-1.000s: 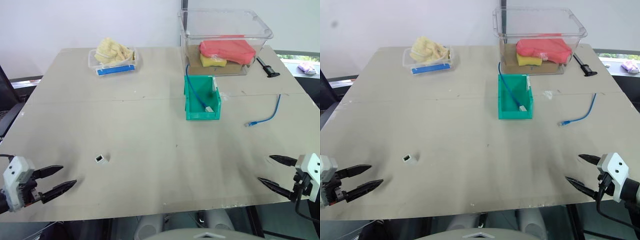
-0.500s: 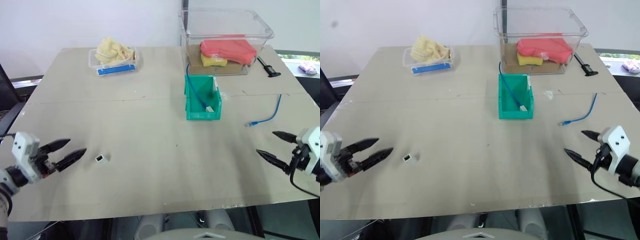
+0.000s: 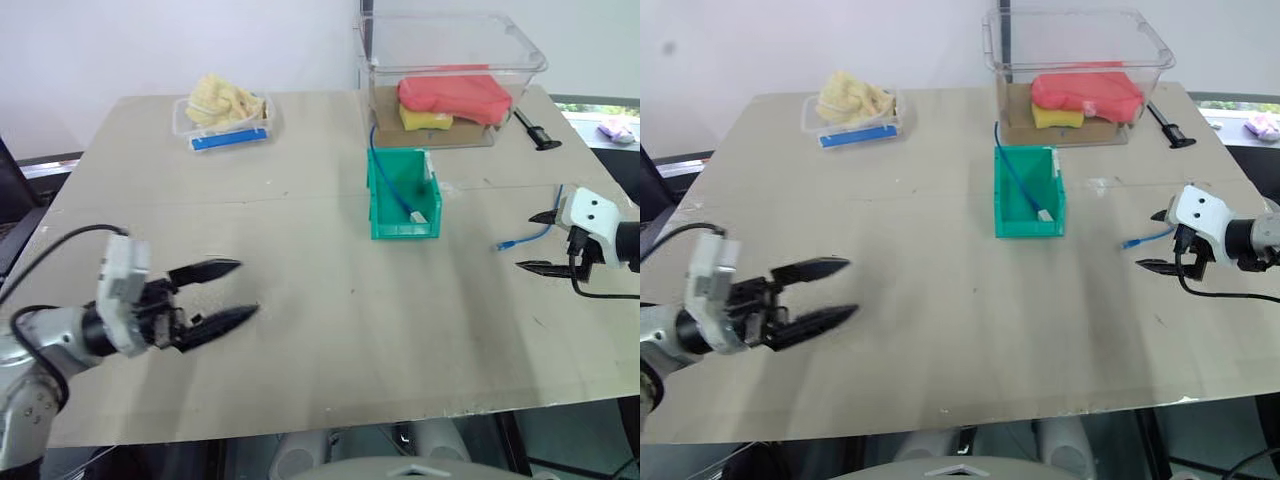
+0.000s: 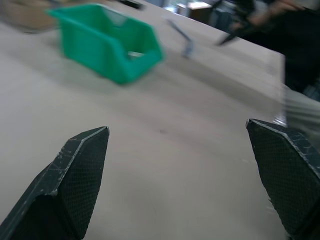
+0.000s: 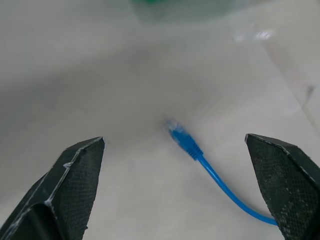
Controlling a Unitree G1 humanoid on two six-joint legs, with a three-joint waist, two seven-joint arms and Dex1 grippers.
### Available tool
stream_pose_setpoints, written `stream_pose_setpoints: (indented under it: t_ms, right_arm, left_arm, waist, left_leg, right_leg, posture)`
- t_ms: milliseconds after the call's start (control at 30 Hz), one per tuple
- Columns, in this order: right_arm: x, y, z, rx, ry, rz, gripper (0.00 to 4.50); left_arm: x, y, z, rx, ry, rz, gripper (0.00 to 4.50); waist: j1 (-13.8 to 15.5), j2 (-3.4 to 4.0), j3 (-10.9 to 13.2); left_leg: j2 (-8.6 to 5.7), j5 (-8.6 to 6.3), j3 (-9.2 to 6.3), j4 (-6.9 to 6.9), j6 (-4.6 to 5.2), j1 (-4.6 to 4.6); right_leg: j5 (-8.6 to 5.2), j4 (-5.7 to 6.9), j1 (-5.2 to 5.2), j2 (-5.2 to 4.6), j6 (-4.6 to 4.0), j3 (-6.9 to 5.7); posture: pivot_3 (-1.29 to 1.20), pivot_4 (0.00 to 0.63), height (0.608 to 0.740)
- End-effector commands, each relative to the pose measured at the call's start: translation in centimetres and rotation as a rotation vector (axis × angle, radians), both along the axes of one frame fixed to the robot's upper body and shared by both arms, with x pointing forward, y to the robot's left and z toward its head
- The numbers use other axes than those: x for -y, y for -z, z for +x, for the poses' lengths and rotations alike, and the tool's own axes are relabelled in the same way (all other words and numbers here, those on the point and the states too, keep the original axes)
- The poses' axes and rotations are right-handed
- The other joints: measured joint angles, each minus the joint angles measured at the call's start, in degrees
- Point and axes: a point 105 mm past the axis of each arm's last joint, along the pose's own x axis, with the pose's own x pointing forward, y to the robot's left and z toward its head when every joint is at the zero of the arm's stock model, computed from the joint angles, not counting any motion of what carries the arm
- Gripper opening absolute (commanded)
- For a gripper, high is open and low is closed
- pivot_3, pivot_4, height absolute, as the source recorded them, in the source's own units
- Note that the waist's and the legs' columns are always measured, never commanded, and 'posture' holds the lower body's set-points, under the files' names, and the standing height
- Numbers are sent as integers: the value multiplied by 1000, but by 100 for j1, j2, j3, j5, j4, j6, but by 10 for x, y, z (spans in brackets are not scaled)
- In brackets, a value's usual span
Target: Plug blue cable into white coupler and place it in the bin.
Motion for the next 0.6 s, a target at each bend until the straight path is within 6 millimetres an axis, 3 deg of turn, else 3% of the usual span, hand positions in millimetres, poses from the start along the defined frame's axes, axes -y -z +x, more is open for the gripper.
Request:
stream_pose_setpoints:
  t_ms: [33,67,467,600]
  right_arm:
    - [8,4,9,-44,-23,-51,3681]
    - [7,5,12,-48,-35,-63,3282]
    - [11,26,41,-90,-15,-174,3282]
    - [7,35,45,-131,-8,-179,2030]
  left_arm:
    - [20,-1,-15,23,83,3,4500]
    - [21,0,-17,20,83,6,4500]
    - [26,3,-21,27,82,20,4500]
    - [30,3,-20,40,86,19,4500]
  waist:
    - [-8,0,1]
    - [-17,2,3]
    - [-12,12,10]
    - [-54,9,8]
  left_leg:
    - [0,0,2,-1,0,-1]
    - [0,0,4,0,0,0]
    - [-2,1,3,2,0,0]
    - [-2,1,4,2,0,2]
  right_leg:
    - [0,-3,0,0,0,1]
    - [0,-4,0,0,-1,3]
    - [2,-3,0,2,-7,3]
    - [3,-3,2,3,-9,4]
  posture:
    - [0,150,740]
    - [0,150,740]
    - [0,150,740]
    - [0,150,740]
